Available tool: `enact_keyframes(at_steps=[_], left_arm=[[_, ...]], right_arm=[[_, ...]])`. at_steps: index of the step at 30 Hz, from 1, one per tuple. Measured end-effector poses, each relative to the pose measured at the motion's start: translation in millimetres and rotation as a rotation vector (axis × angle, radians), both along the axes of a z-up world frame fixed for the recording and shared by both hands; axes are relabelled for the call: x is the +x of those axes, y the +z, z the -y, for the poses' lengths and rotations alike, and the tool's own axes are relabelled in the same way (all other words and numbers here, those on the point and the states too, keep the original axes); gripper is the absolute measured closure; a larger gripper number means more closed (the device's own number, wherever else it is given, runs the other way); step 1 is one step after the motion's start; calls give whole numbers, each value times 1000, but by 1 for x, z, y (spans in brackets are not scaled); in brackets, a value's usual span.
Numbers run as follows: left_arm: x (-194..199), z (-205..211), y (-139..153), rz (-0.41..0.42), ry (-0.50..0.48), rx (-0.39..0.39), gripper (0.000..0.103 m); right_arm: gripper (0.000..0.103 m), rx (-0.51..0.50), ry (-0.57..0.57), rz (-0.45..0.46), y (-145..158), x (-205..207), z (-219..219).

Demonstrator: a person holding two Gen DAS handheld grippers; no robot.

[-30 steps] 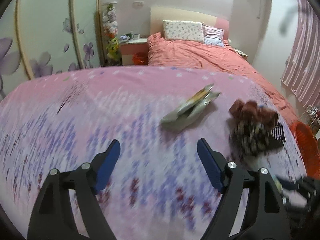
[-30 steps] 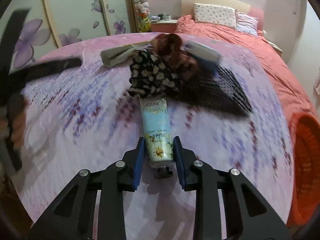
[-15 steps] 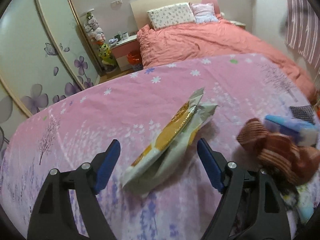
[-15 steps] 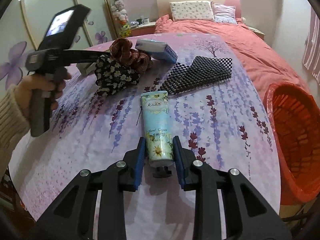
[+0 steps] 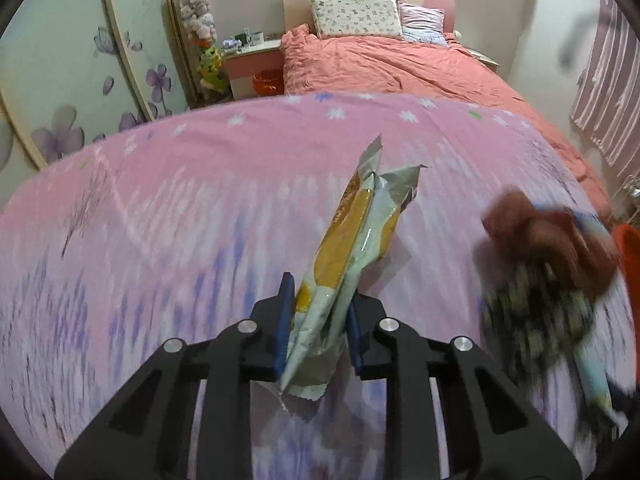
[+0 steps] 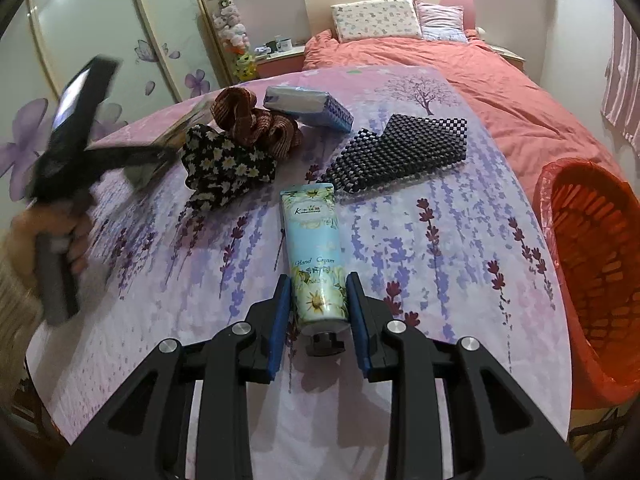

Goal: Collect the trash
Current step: 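Lift the tube and wrapper and carry them toward the orange basket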

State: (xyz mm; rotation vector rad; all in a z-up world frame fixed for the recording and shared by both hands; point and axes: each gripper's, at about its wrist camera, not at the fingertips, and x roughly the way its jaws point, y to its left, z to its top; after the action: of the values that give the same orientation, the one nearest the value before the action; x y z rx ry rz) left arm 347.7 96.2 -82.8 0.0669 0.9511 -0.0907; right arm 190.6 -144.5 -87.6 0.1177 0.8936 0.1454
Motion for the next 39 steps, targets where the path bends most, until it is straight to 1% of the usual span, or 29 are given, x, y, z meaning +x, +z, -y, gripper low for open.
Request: enact_keyframes(at_steps=[2, 3, 5, 6, 8, 11, 15, 18, 21, 22, 24, 26, 28, 29, 30, 32, 35, 39], left_arm=[[-24, -6, 1, -9, -9, -31, 75], [-34, -8, 2, -5, -13, -33, 72], [-46, -9, 1, 4, -16, -27, 70], [-48, -9, -1, 1, -13, -28, 68], [-47, -13, -5, -4, 1, -27, 68], [-48, -16, -6, 13, 15, -22, 68], [-53, -14, -8, 44, 6, -7, 67], [-54, -20, -8, 44, 14, -49, 67], [-56, -23, -7, 44, 18, -68, 66], [-56, -23, -7, 44, 17, -68, 66], [-54, -20, -6, 43, 9, -58, 57], [-53, -17, -6, 42, 10, -48, 55], [-52, -17, -6, 42, 17, -48, 55], [-52, -17, -6, 43, 19, -49, 58], [-52, -17, -6, 45, 25, -45, 70], [-49, -18, -4, 46, 24, -52, 77], [-51, -24, -3, 46, 25, -68, 80], [-60, -30, 3, 60, 27, -80, 81]], right_arm=[[74, -4, -3, 1, 0, 2, -2], [74, -9, -5, 3, -1, 3, -4], [73, -16, -8, 9, -2, 5, -6], [73, -20, -10, 14, -3, 5, -6], [72, -25, -9, 15, -3, 4, -6], [72, -10, -10, 14, -3, 4, -5], [72, 12, -10, 15, -4, -1, -3], [72, 2, -9, 15, -4, 0, -2], [72, 12, -9, 15, -4, -1, -1], [72, 20, -11, 16, -3, -1, 0], [72, 31, -16, 17, -3, -2, 1], [72, 26, -20, 17, -2, -1, 0], [72, 19, -21, 18, -2, 1, -2], [72, 17, -22, 18, -2, 1, -2], [73, 12, -21, 18, -2, 2, -4], [75, 2, -23, 18, -1, 2, -4], [75, 16, -9, 22, 1, -1, -6], [75, 33, 1, 63, 12, -12, -10]])
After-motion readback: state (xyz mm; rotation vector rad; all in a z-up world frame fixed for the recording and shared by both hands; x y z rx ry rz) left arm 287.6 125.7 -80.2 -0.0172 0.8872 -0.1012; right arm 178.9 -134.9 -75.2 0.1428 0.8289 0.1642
